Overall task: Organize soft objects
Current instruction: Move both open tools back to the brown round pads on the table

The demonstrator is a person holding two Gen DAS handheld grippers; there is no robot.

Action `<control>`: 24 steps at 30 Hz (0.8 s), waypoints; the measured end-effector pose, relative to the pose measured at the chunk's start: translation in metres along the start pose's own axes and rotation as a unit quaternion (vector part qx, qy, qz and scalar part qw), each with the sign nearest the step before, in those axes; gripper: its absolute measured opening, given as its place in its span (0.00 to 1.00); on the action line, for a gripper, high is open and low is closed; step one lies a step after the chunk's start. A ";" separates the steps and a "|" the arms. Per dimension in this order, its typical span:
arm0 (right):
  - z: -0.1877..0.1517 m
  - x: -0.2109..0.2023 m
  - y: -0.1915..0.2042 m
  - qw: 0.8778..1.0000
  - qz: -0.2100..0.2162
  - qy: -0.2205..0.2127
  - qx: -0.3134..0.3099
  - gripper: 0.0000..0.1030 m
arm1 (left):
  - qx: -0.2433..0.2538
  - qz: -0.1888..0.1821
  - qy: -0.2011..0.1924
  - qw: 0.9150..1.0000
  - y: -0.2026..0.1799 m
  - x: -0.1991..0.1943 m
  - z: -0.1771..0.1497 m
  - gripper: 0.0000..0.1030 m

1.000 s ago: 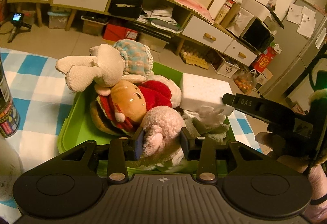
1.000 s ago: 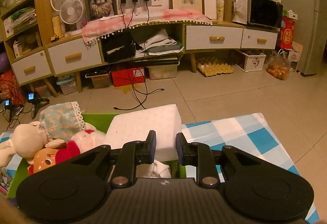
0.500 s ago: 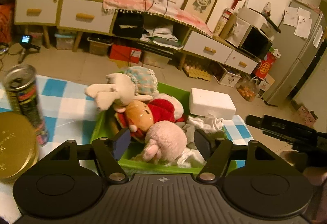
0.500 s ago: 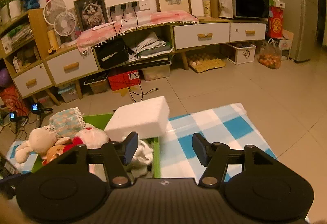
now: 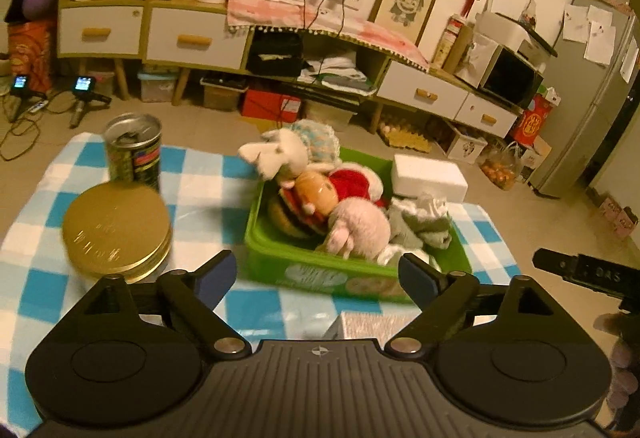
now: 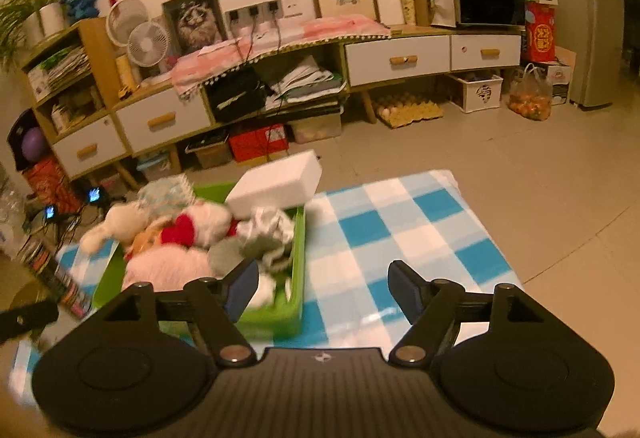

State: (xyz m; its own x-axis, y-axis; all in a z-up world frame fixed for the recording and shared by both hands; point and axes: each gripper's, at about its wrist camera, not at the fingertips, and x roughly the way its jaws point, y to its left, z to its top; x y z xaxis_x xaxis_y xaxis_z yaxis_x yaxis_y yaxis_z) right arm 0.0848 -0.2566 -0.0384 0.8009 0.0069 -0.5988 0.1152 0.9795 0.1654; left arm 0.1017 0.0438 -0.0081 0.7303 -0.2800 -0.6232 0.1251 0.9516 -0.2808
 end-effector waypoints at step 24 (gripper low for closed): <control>-0.135 -0.019 -0.003 0.990 0.077 0.064 -0.097 0.68 | 0.105 -0.008 0.082 0.991 0.000 0.012 -0.110 0.95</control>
State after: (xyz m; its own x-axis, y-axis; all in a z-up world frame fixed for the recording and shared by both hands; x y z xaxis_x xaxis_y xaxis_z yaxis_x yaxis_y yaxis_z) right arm -0.0101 -0.2319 -0.1338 0.7173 0.1724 -0.6752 -0.1275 0.9850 0.1161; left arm 0.0360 0.0267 -0.0960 0.6102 -0.2957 -0.7350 0.2853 0.9475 -0.1444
